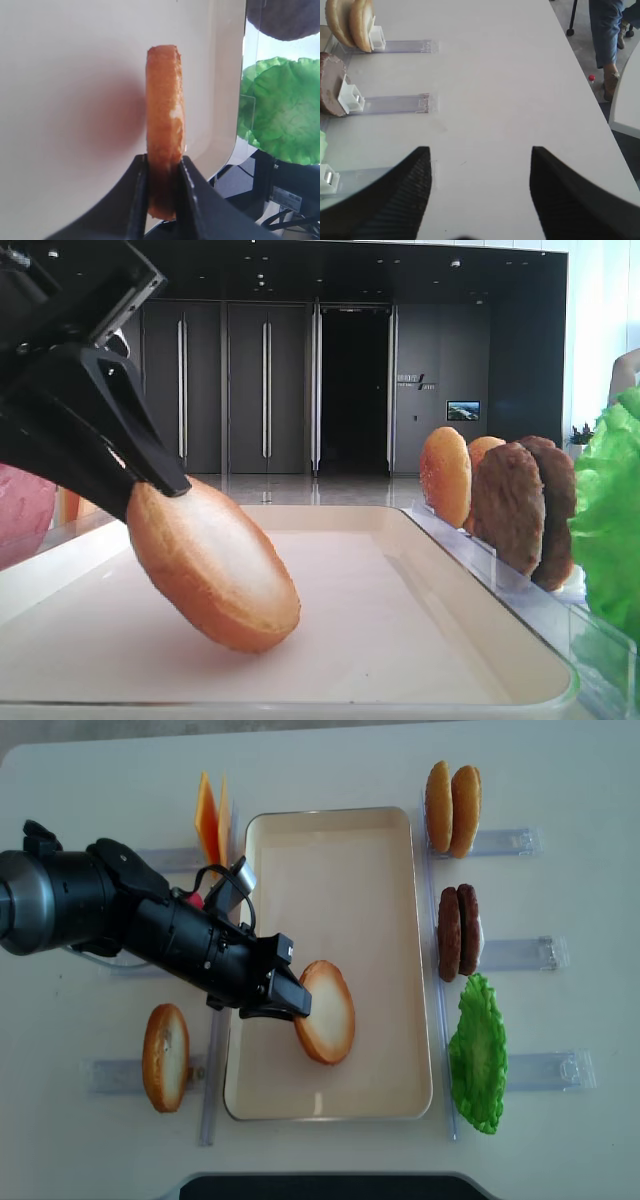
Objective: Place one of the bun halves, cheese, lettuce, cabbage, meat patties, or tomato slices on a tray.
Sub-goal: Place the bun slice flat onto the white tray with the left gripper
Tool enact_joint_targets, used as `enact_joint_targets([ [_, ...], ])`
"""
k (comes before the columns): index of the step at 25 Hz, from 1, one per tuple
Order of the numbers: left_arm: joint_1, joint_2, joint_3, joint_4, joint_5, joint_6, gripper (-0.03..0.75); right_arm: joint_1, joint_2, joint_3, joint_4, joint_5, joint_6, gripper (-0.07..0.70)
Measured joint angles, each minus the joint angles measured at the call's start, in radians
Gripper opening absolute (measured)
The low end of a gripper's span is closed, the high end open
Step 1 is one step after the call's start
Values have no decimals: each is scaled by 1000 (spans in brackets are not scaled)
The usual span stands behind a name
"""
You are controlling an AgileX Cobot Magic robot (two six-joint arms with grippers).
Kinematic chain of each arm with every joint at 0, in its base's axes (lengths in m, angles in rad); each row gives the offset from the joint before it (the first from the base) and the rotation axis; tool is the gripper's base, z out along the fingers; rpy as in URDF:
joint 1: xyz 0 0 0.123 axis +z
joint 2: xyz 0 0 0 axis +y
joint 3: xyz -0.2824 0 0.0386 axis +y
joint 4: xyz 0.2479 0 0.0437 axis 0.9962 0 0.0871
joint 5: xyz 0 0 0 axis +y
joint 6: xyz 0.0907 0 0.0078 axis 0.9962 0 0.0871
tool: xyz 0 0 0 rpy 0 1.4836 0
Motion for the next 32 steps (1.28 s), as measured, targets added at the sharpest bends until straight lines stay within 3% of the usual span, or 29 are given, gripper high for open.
enact_joint_targets([
  [8, -1, 19, 0, -120, 9, 66, 117, 0, 0, 0, 0, 0, 0, 416],
  [12, -1, 81, 0, -120, 39, 86, 117, 0, 0, 0, 0, 0, 0, 416],
  [32, -1, 89, 0, -128, 68, 117, 113, 0, 0, 0, 0, 0, 0, 416],
])
